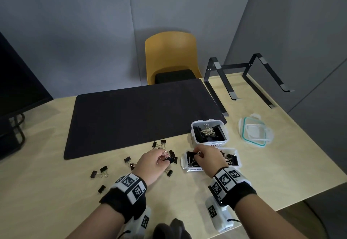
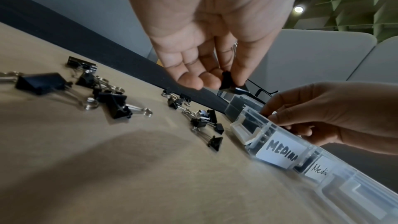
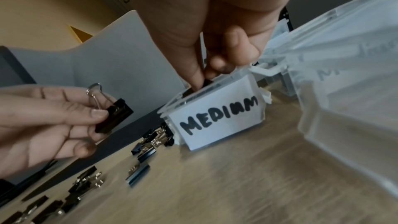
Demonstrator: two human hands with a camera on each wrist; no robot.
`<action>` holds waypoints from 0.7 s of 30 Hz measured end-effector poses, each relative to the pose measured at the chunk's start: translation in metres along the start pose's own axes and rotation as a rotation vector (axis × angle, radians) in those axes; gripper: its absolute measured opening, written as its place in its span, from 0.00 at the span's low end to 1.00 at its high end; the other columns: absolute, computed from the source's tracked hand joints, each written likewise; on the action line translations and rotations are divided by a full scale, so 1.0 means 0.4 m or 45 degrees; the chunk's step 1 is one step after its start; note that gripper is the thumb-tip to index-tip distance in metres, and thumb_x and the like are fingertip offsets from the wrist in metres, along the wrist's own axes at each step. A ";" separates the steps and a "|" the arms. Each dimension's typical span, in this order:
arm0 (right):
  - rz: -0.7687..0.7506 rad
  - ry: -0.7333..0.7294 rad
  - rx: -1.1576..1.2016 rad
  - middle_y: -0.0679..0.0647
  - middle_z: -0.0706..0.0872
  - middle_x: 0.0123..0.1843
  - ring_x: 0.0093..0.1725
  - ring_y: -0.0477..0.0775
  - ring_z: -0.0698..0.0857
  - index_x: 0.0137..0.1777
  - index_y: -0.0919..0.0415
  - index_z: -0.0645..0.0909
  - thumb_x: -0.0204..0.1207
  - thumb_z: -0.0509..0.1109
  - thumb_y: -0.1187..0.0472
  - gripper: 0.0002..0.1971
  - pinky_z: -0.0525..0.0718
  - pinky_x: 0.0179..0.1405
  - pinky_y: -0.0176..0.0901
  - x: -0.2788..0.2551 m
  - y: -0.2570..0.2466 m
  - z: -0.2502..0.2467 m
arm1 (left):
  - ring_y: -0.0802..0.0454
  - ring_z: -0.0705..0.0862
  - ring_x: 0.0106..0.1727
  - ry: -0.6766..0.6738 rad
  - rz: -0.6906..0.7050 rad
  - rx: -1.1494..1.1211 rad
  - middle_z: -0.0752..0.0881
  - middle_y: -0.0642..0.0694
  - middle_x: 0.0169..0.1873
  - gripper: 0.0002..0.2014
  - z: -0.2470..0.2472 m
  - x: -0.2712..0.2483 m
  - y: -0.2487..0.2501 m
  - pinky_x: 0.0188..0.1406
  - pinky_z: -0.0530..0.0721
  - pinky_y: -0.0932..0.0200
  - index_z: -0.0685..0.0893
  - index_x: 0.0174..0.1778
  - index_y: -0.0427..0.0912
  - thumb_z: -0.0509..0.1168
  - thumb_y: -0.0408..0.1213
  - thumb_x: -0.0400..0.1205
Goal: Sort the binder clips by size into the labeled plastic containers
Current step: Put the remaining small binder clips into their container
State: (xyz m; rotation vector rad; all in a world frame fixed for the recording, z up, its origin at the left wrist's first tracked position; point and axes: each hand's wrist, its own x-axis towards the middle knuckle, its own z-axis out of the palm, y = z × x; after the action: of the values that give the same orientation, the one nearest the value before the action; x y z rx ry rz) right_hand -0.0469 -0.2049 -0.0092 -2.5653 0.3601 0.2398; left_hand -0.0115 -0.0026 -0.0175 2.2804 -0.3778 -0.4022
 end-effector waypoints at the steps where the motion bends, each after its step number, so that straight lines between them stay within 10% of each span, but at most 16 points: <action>1: -0.009 -0.006 -0.041 0.55 0.87 0.49 0.51 0.55 0.83 0.56 0.56 0.82 0.78 0.63 0.61 0.10 0.76 0.45 0.41 0.003 -0.004 -0.001 | 0.55 0.83 0.48 -0.002 -0.001 -0.001 0.85 0.52 0.47 0.06 0.001 0.000 0.001 0.53 0.82 0.58 0.85 0.50 0.47 0.66 0.38 0.79; 21: -0.070 0.119 0.084 0.49 0.80 0.47 0.42 0.46 0.77 0.56 0.55 0.81 0.77 0.66 0.63 0.10 0.71 0.39 0.31 -0.013 0.043 -0.039 | 0.56 0.86 0.47 0.027 -0.044 -0.091 0.86 0.54 0.47 0.05 0.015 0.026 0.021 0.47 0.80 0.67 0.84 0.49 0.50 0.64 0.36 0.81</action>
State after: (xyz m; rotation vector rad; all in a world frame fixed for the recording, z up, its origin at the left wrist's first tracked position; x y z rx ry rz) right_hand -0.0554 -0.2261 -0.0032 -2.5227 0.3259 0.0869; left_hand -0.0057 -0.0160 -0.0171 2.2221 -0.3088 -0.4024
